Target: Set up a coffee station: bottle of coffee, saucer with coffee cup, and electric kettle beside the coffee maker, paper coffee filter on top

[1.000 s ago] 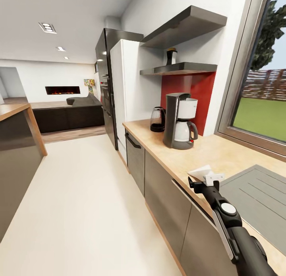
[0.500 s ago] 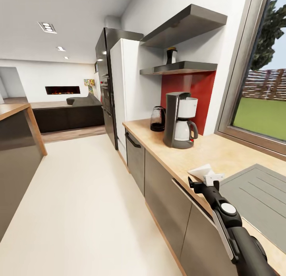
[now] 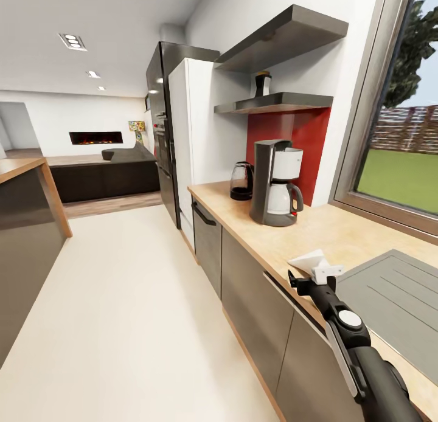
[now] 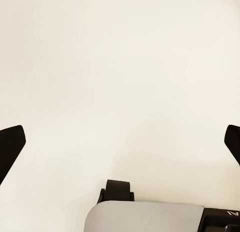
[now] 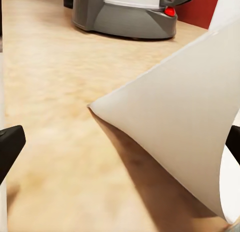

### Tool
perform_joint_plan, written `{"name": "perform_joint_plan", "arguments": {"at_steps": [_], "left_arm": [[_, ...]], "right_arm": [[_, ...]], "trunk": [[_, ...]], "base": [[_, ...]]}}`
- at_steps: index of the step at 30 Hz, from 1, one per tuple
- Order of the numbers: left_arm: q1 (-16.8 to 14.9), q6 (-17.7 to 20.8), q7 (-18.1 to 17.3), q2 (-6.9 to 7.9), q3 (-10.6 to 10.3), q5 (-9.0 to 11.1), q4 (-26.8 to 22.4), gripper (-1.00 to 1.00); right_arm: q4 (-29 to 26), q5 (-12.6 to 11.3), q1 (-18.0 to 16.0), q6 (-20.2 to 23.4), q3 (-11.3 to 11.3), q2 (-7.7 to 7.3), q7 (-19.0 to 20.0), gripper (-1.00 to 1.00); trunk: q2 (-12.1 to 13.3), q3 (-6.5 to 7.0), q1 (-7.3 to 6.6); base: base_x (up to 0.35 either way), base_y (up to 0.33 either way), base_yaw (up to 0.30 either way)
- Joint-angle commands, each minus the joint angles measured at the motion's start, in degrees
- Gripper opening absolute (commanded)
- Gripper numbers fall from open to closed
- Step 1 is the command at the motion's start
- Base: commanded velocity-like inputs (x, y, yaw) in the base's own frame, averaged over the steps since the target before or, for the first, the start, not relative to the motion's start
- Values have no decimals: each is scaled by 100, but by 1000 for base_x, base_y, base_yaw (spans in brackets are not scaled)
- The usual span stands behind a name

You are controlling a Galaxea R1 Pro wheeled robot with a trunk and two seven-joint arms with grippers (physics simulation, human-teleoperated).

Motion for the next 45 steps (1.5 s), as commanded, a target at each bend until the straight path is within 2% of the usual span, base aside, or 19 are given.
{"name": "perform_joint_plan", "arguments": {"at_steps": [1, 45], "left_arm": [[2, -8, 2, -1, 5, 6, -7, 100], [1, -8, 2, 3, 9, 6, -7, 100]], "right_arm": [[-9, 27, -3, 33, -5, 0, 23, 100], [-9, 33, -2, 33, -5, 0, -5, 100]], "trunk": [[-3, -5, 0], [-3, -5, 0]], "base": [[0, 0, 0], [25, 3, 0]]}}
